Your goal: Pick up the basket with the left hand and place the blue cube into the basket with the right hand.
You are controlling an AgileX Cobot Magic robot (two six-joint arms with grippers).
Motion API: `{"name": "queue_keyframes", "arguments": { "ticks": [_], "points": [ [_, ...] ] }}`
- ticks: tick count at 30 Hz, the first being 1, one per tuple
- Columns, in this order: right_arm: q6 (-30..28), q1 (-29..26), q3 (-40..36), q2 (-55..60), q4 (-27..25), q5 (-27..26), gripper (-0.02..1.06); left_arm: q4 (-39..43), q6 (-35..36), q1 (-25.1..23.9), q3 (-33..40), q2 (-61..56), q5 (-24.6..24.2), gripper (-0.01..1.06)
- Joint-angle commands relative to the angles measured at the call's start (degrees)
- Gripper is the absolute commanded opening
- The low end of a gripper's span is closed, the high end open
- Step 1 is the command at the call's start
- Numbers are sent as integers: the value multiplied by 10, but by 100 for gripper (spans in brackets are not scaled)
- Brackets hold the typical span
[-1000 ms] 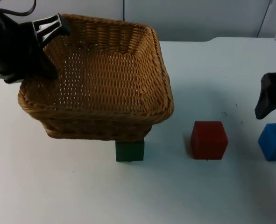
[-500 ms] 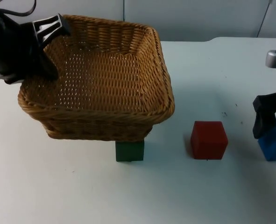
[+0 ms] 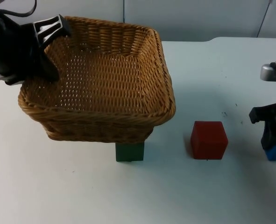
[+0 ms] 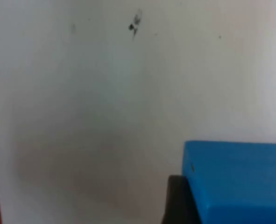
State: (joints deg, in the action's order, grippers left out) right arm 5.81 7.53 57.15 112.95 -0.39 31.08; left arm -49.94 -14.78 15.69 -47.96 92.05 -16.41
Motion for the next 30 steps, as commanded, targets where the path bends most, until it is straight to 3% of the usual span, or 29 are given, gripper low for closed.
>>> {"name": "queue_keyframes", "arguments": {
  "ticks": [1,3,6,7,13,22,30],
  "points": [
    [2,2,3,0,4,-3,39,-9,1,0,1,-10,2,0],
    [2,2,3,0,4,-3,32,-9,1,0,1,-10,1,0],
    [2,2,3,-1,16,-5,4,-16,1,0,1,-10,1,0],
    [2,2,3,-2,19,-5,0,-20,1,0,1,-10,1,0],
    [-2,2,3,-27,26,14,0,-21,1,0,1,-10,1,0],
    [-8,2,3,-178,29,47,0,-22,1,0,1,-10,0,0],
    [-47,25,92,-313,-14,128,0,-22,1,0,1,-10,1,0]
  ]
}}
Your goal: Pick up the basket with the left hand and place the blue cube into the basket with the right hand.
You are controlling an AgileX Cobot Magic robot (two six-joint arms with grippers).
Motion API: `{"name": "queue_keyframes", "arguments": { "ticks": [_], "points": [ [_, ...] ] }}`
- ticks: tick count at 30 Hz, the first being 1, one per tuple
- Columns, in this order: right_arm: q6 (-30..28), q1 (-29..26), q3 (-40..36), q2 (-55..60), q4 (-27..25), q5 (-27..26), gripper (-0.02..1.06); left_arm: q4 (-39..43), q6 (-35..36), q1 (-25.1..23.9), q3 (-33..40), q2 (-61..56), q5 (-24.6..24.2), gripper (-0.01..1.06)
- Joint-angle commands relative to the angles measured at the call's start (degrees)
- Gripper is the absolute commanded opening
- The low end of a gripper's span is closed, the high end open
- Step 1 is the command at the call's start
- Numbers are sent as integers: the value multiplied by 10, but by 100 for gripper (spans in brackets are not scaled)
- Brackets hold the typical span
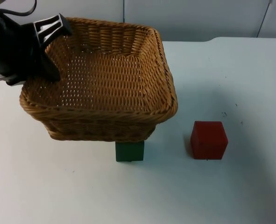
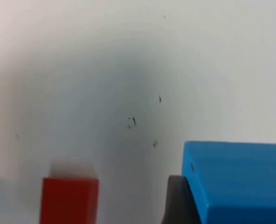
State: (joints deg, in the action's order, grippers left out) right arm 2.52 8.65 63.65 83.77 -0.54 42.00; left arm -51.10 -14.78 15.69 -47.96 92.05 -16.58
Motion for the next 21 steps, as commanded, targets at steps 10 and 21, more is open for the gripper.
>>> {"name": "queue_keyframes", "arguments": {
  "ticks": [10,21],
  "points": [
    [-14,143,146,-12,-13,31,0,-11,1,0,1,-10,3,0],
    [-14,284,219,89,-6,-3,0,-12,1,0,1,-10,3,0]
  ]
}}
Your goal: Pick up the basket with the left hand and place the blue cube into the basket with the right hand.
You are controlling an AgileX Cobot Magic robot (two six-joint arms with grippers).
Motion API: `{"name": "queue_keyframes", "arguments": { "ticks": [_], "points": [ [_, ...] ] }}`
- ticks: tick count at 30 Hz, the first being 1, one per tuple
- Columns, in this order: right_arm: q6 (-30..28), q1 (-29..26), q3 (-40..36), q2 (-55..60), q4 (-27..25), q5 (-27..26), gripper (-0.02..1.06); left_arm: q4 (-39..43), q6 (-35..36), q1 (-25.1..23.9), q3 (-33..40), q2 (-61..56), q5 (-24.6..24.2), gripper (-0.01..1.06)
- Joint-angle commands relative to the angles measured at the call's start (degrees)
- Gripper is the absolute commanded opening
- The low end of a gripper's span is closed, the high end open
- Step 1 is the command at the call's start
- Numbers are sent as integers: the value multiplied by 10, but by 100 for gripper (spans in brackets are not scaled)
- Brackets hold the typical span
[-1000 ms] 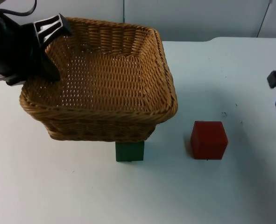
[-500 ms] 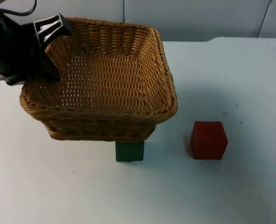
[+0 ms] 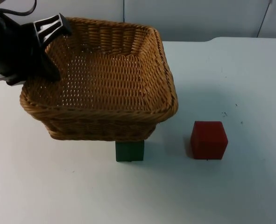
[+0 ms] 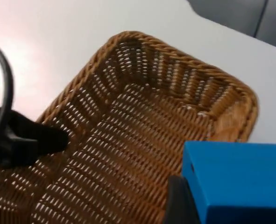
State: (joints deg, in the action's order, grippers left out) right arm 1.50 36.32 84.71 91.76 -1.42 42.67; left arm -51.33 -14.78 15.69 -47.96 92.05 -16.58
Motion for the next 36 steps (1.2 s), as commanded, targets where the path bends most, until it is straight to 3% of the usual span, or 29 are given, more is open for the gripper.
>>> {"name": "queue_keyframes", "arguments": {
  "ticks": [1,9,19,33,36],
  "points": [
    [-4,22,13,31,10,-19,0,-10,1,0,1,-10,3,0],
    [-4,54,16,126,14,-86,0,-17,1,0,1,-10,3,0],
    [-4,54,17,210,14,-146,0,-21,1,0,1,-10,4,0],
    [-5,54,61,278,0,-112,0,-20,1,0,1,-10,5,0],
    [-5,54,61,278,0,-115,6,-20,1,0,1,-10,6,0]
  ]
}}
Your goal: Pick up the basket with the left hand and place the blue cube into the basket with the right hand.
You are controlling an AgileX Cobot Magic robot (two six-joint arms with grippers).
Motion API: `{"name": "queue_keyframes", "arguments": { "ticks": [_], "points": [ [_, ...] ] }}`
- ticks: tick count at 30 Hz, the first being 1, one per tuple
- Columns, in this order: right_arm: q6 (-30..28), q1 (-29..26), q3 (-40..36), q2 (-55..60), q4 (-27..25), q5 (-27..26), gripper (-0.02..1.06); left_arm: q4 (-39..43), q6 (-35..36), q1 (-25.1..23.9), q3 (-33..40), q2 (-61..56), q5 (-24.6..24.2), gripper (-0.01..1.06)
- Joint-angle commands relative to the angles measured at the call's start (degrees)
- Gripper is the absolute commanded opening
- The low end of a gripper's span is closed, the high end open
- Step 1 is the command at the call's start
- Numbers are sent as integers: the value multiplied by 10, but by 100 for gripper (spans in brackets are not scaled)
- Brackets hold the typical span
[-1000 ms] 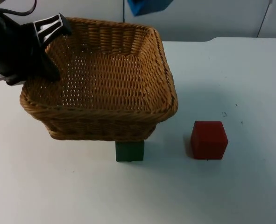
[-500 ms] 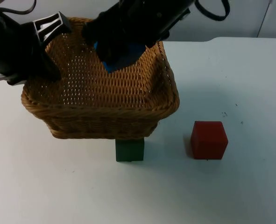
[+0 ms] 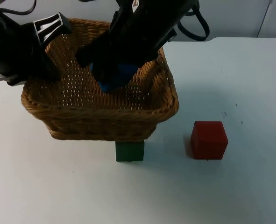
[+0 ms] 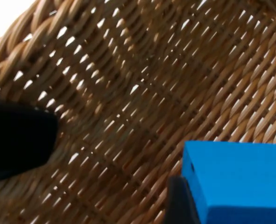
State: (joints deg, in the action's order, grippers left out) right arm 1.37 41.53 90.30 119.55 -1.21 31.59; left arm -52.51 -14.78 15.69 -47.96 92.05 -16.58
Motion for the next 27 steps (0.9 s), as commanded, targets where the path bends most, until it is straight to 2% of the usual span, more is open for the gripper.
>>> {"name": "queue_keyframes", "arguments": {
  "ticks": [1,2,3,4,8,10,14,19,22,23,27],
  "points": [
    [-4,2,6,0,-2,-5,14,-9,1,0,1,-10,6,0],
    [-4,2,6,0,-2,-5,24,-9,1,0,1,-10,6,0],
    [-4,2,6,0,-4,-7,41,-9,1,0,1,-10,6,0],
    [-4,2,6,0,-4,-7,41,-9,1,0,1,-10,6,0],
    [-4,2,6,-9,-6,-5,102,-9,1,0,1,-10,7,0],
    [-5,2,6,-15,-2,-5,105,-9,1,0,1,-10,7,0],
    [-14,2,6,-49,-1,-8,105,-9,1,0,1,-10,9,0],
    [-19,2,6,-107,12,16,105,-9,-3,0,1,-10,7,0],
    [-19,2,5,-151,40,58,105,-9,-7,-1,1,-10,6,0],
    [-19,2,5,-151,40,58,105,-9,-7,-1,1,-10,6,0],
    [-18,2,5,-197,88,139,104,-9,-32,-6,1,-18,6,0]
  ]
}}
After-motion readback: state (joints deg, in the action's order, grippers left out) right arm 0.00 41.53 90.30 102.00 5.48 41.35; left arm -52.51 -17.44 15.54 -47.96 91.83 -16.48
